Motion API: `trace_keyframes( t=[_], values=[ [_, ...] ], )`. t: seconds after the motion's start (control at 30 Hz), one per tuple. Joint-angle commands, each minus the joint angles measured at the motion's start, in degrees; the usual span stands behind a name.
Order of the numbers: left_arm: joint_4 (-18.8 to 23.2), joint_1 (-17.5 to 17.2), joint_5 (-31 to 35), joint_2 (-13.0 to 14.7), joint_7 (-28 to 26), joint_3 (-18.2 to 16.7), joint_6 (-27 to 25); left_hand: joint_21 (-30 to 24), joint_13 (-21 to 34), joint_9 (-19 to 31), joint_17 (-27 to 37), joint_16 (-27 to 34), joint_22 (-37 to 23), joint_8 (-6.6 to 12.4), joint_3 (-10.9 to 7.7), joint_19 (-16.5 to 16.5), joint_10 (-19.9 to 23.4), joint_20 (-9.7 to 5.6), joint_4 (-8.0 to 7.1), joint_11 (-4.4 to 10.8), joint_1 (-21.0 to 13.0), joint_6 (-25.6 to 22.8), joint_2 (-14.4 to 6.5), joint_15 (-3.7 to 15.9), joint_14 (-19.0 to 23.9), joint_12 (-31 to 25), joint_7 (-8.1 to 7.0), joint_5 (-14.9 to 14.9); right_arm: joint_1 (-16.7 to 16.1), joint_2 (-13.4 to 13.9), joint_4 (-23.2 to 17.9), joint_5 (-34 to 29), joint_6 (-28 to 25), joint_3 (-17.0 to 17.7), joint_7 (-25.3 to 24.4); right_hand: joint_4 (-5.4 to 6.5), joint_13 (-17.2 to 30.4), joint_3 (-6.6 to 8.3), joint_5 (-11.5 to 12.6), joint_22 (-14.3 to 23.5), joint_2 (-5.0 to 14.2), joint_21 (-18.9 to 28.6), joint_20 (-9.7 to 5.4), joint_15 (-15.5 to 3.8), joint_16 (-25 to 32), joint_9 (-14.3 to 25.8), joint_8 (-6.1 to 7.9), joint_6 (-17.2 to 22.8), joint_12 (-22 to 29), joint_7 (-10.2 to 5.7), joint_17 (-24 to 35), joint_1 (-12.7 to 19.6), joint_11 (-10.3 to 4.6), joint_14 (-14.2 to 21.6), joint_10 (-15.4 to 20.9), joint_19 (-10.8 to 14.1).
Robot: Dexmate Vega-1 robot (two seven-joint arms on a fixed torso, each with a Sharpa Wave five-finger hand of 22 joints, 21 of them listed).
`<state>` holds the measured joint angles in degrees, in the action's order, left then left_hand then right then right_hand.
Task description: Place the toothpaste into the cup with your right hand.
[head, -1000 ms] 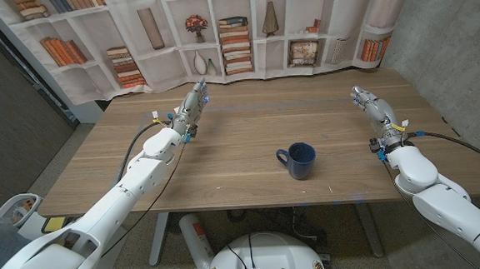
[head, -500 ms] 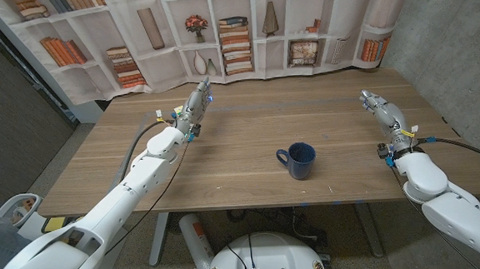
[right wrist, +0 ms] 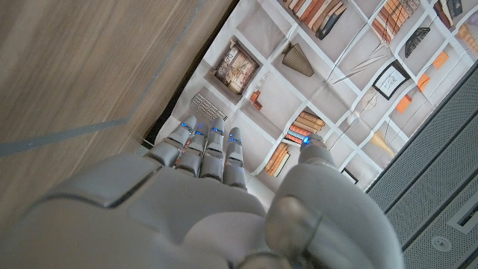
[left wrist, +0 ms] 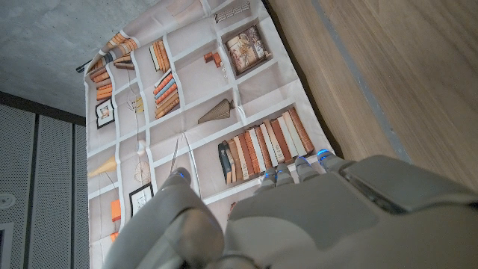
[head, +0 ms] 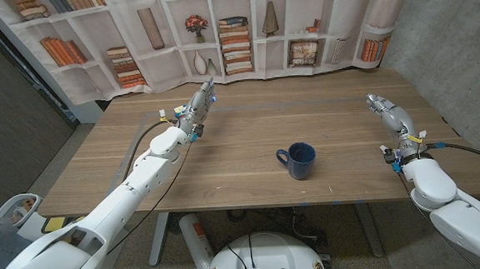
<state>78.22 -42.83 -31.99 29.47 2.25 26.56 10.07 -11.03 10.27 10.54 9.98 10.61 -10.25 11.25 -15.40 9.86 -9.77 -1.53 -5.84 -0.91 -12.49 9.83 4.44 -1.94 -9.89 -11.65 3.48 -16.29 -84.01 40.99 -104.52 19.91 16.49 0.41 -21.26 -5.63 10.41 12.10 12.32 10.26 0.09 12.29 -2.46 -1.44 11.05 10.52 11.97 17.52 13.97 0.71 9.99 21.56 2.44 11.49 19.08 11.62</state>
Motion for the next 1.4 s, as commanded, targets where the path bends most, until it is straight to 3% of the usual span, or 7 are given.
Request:
trace_keyframes(
  t=[0.03,0.6,1.4],
  values=[
    [1.0,-0.3,0.3,0.2,0.0,0.1,-0.1,-0.3,0.3,0.1,0.3,0.0,-0.2,0.05,0.14,10.5,-7.3,0.22,0.22,0.54,-0.4,7.4,0.0,0.42,-8.4,0.0,-0.48,-0.4,-4.1,-1.6,-2.6,-2.7,-0.9,2.8,-1.8,-0.44,0.1,0.24,0.3,0.3,0.22,-0.1,-0.52,-0.1,0.0,0.3,0.36,0.6,0.1,-0.03,0.1,0.8,-0.31,0.8,0.6,0.3],
    [2.8,-1.3,0.6,0.6,-1.1,0.0,-0.3,-0.3,0.3,0.1,0.3,0.0,-0.2,0.03,0.29,10.6,-7.3,0.21,0.24,0.49,-0.5,7.4,-0.1,0.42,-8.4,0.0,-0.47,-0.4,-7.0,-3.4,-5.0,-7.9,-3.8,5.1,-3.9,-1.05,0.1,0.58,0.5,0.3,0.41,-0.2,-0.54,-0.31,0.0,0.3,0.5,1.7,0.2,-0.43,0.1,1.8,-0.66,1.6,1.4,0.6],
    [0.8,-0.2,0.8,-0.6,0.1,0.7,0.9,-0.3,0.3,0.1,0.3,0.0,-0.2,0.03,0.54,10.6,-7.3,0.18,0.28,0.56,-0.7,7.2,-0.2,0.44,-8.4,0.0,-0.5,-0.4,-11.1,-6.8,-8.8,-14.1,-9.7,8.6,-7.8,-1.57,0.1,0.78,0.6,0.3,0.41,-0.3,-0.55,-0.43,0.0,0.3,0.51,2.5,0.2,-0.68,0.1,2.7,-1.06,2.1,2.0,0.6]
  ],
)
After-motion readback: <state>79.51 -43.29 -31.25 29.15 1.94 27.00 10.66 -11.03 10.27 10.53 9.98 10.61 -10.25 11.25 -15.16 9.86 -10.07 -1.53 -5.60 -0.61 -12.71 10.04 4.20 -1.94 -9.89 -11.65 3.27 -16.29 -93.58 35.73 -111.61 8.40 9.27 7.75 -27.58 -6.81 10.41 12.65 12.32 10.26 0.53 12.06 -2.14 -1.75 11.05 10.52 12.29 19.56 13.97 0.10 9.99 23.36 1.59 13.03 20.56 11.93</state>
